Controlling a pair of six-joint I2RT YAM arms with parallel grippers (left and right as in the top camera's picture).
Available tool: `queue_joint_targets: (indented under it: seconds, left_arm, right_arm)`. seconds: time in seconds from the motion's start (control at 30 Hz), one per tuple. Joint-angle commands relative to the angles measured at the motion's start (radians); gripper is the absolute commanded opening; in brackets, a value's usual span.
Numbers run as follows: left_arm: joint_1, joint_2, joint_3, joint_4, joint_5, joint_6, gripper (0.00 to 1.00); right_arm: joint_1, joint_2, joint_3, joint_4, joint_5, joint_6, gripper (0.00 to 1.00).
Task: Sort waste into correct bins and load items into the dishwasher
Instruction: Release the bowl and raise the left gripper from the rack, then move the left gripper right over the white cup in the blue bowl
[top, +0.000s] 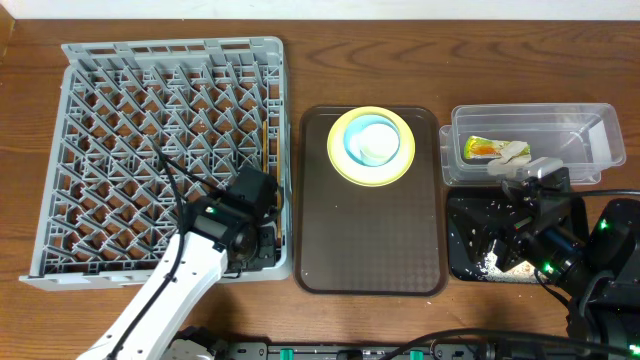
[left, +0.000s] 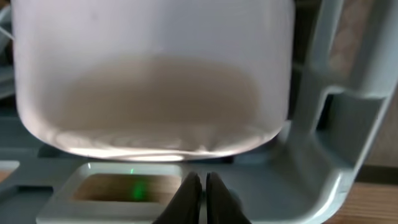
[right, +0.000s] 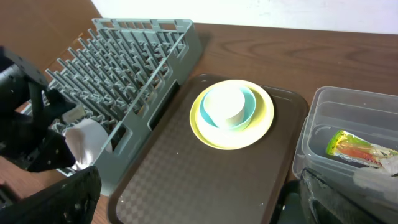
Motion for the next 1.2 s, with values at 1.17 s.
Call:
queue_joint_targets:
  seconds: [1.17]
  left_arm:
    - [-0.005, -0.060, 0.376, -0.141, 0.014, -0.106, 0.34]
  right_arm:
    - [0.010, -0.003, 0.011, -0.002, 0.003, -0.011, 0.99]
